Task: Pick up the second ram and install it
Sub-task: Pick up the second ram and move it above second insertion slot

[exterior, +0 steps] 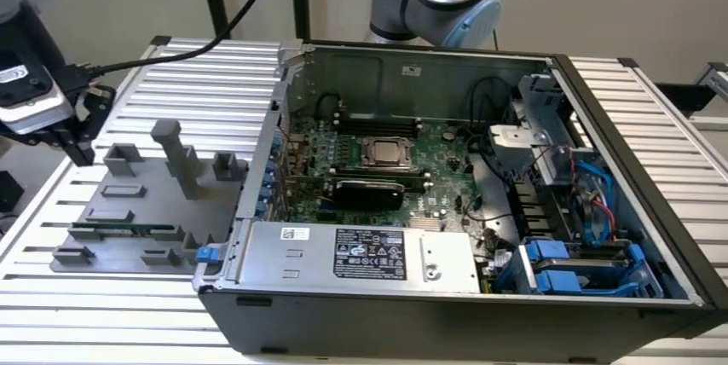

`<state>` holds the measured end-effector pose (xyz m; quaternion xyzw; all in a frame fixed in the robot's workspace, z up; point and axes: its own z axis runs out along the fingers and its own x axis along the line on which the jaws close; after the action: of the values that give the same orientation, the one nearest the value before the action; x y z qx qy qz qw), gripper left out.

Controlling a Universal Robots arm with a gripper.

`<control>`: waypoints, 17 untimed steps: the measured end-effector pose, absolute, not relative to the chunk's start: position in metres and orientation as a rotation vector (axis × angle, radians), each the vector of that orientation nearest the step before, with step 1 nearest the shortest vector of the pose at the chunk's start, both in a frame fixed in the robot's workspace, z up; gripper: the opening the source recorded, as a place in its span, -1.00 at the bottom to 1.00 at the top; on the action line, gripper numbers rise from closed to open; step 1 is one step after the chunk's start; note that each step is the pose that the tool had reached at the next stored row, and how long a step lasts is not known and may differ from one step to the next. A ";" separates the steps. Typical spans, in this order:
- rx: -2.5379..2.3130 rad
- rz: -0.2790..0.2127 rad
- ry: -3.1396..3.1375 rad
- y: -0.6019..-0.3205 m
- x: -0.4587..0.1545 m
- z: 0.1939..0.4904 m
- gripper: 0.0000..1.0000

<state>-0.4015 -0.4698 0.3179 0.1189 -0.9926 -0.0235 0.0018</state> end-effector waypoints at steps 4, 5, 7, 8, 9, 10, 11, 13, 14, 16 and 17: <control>0.485 -0.073 -3.098 -0.470 -0.401 0.315 -1.00; 0.515 -0.073 -3.092 -0.470 -0.402 0.314 -1.00; 0.570 -0.073 -3.082 -0.470 -0.402 0.312 -1.00; 0.598 -0.073 -3.076 -0.470 -0.402 0.311 -1.00; 0.626 -0.073 -3.070 -0.470 -0.402 0.310 -1.00; 0.654 -0.073 -3.064 -0.470 -0.402 0.310 -1.00; 0.681 -0.073 -3.058 -0.470 -0.402 0.309 -1.00; 0.736 -0.072 -3.044 -0.470 -0.402 0.307 -1.00; 0.763 -0.072 -3.037 -0.470 -0.402 0.307 -1.00; 0.820 -0.072 -3.021 -0.470 -0.402 0.305 -1.00; 0.847 -0.072 -3.013 -0.470 -0.402 0.304 -1.00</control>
<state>-0.4015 -0.4698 0.3042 0.2704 -0.9625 -0.0229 0.0054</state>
